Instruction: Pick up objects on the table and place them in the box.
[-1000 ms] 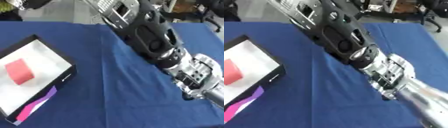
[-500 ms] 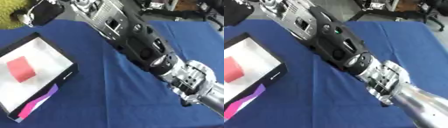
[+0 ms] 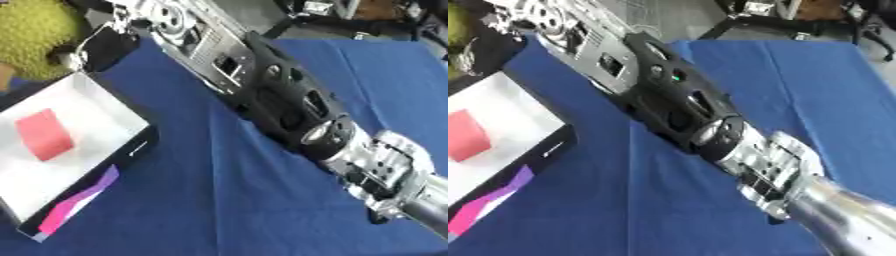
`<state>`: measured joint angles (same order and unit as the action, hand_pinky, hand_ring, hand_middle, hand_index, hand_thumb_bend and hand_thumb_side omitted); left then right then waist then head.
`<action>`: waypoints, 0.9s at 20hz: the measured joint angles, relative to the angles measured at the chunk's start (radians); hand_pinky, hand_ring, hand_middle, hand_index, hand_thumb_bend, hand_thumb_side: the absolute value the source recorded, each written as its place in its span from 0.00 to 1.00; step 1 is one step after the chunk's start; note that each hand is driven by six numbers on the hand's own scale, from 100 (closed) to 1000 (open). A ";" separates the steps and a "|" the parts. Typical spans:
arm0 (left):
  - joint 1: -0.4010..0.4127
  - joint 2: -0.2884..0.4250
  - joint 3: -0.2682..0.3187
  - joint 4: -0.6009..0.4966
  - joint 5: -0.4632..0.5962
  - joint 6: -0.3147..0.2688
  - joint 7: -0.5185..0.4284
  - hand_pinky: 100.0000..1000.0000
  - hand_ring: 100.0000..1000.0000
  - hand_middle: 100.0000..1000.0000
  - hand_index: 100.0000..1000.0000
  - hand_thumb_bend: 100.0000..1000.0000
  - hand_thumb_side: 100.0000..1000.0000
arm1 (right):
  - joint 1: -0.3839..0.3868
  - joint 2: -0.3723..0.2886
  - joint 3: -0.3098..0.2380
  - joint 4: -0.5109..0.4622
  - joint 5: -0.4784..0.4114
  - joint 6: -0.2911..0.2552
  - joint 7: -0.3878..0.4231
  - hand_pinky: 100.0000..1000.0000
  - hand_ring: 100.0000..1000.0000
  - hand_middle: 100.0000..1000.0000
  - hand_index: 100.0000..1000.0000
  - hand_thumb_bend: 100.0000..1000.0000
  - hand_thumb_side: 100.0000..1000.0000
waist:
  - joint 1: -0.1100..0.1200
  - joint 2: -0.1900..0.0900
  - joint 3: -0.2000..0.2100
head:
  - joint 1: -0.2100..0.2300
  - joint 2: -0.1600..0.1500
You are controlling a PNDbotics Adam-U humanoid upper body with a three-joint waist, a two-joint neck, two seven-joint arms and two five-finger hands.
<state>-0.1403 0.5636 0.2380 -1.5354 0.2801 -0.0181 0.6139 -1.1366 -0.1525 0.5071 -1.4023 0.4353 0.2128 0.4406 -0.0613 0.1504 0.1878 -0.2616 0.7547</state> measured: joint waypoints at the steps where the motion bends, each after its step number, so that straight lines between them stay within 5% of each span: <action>1: 0.000 0.000 0.001 0.000 0.000 -0.001 0.002 0.79 0.75 0.69 0.83 0.65 0.56 | 0.004 0.000 0.004 0.003 0.001 -0.001 0.003 0.78 0.58 0.45 0.63 0.00 0.00 | 0.000 0.001 0.002 | -0.002 0.001; 18: 0.000 0.008 0.025 0.005 0.000 -0.010 0.020 0.79 0.75 0.65 0.83 0.65 0.56 | 0.058 0.028 0.039 0.131 0.096 -0.044 0.054 0.78 0.60 0.47 0.63 0.00 0.02 | -0.002 0.029 0.029 | -0.027 0.008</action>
<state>-0.1407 0.5720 0.2626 -1.5304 0.2802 -0.0281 0.6340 -1.0791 -0.1243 0.5465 -1.2714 0.5311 0.1692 0.4942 -0.0632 0.1794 0.2171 -0.2889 0.7624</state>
